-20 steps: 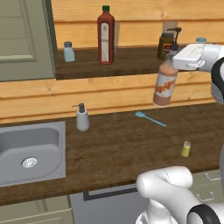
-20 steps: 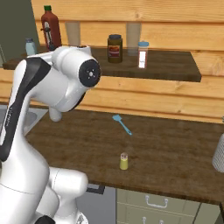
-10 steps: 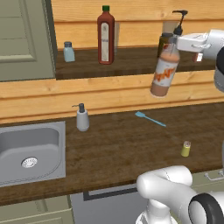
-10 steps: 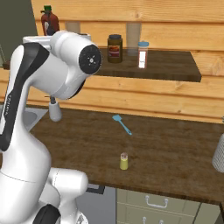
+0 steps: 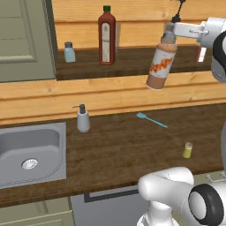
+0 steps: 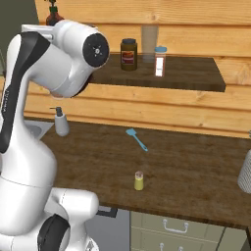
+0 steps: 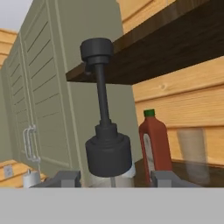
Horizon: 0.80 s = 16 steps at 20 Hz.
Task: Put the shaker and condiment bottle from the counter next to their counterparts in the cabinet.
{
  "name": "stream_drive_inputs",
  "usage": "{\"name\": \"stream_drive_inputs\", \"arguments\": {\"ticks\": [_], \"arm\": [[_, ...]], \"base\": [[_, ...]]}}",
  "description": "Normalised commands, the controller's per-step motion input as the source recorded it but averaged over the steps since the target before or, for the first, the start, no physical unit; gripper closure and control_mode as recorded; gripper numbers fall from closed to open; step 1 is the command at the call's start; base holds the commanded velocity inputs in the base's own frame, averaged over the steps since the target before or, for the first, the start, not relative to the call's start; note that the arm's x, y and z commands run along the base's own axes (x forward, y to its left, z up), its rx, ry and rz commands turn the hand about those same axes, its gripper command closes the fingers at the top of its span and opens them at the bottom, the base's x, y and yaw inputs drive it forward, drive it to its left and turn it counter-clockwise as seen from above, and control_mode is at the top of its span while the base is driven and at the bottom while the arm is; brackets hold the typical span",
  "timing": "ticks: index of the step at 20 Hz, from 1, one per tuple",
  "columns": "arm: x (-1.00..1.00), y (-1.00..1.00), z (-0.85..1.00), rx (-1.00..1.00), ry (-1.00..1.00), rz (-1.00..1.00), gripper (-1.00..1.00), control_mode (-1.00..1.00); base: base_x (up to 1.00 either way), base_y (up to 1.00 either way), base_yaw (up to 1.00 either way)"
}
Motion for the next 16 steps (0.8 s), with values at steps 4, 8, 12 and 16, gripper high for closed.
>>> {"name": "stream_drive_inputs", "arguments": {"ticks": [4, 8, 12, 16], "arm": [[0.12, 0.06, 0.43, 0.00, 0.05, 0.00, 1.00, -1.00], [0.09, 0.00, 0.26, -0.10, 0.00, 0.00, 1.00, -1.00], [0.12, 0.00, 0.22, -0.21, 0.00, 0.00, 1.00, -1.00], [0.06, 0.04, 0.27, -0.09, 0.00, 0.00, 1.00, -1.00]], "base": [[0.00, 0.00, 0.00], [0.00, 0.00, 0.00], [0.00, 0.00, 0.00], [0.00, 0.00, 0.00]]}}
